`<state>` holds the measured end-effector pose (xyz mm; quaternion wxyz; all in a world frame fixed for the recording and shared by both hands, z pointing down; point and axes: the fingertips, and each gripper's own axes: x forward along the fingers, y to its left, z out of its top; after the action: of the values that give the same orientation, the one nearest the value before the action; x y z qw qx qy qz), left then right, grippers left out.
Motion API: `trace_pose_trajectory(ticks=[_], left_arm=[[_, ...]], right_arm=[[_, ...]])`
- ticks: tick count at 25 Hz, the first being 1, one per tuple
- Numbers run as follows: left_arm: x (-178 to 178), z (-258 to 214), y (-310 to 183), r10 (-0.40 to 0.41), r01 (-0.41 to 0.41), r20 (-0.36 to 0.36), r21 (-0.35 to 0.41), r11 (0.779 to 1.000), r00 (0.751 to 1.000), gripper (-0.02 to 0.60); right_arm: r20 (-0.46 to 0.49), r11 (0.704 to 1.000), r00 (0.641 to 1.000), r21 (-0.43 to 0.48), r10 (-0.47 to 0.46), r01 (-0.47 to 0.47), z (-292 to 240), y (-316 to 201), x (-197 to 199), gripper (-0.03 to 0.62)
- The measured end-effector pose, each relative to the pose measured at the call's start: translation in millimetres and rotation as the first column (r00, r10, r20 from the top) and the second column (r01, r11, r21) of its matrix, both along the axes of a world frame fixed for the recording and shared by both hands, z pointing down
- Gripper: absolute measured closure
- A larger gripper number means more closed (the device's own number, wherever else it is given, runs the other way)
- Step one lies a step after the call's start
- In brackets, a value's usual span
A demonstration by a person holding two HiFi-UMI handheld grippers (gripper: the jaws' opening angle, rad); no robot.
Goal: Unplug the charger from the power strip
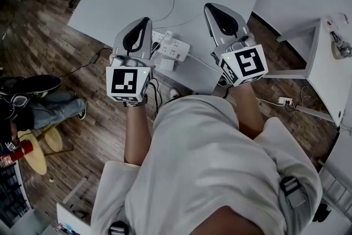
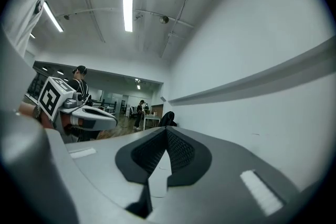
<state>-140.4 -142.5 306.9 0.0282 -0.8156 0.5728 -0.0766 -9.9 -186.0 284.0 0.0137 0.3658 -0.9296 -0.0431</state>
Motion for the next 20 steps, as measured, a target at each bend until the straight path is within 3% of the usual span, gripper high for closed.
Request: trace_pose_trajectory(ticks=[5,20], left_arm=[[-9,-27,4,-0.049,0.053,-0.058,0.063,0.997,0.997,0.577],[-3,-35,13,-0.029,0.032,-0.048,0.063,0.998,0.998,0.577]], right_arm=[[0.012,1.0,1.0,0.022,-0.023,0.023,-24,5,-4,0.592],[0.026,0.998,0.999,0.053,-0.03,0.028,-43,16,-7,0.592]])
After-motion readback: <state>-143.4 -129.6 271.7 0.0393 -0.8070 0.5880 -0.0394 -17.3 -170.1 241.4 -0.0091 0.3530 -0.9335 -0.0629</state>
